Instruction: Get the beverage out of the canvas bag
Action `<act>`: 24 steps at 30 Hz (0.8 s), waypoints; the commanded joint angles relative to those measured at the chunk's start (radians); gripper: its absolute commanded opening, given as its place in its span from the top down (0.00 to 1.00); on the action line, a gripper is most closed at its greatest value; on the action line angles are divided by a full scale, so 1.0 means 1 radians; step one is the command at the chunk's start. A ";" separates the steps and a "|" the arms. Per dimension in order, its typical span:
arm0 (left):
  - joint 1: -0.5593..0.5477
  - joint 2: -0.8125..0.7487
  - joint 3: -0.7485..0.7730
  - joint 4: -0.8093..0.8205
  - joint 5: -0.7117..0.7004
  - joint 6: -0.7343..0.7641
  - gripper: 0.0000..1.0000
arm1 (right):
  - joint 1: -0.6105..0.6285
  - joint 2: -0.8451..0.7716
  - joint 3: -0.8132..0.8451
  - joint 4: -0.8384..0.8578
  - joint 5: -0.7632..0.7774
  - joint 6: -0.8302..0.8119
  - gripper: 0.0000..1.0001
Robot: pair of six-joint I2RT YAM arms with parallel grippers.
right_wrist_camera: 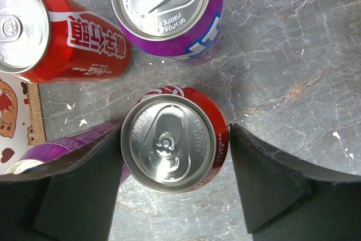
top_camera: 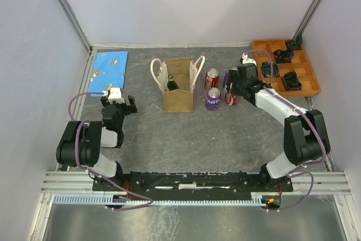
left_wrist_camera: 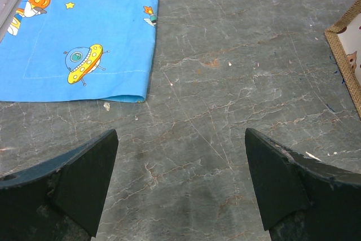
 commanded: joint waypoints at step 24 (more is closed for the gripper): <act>0.000 -0.002 0.020 0.029 -0.002 -0.008 0.01 | 0.137 -0.152 0.420 -0.056 -0.075 -0.275 0.11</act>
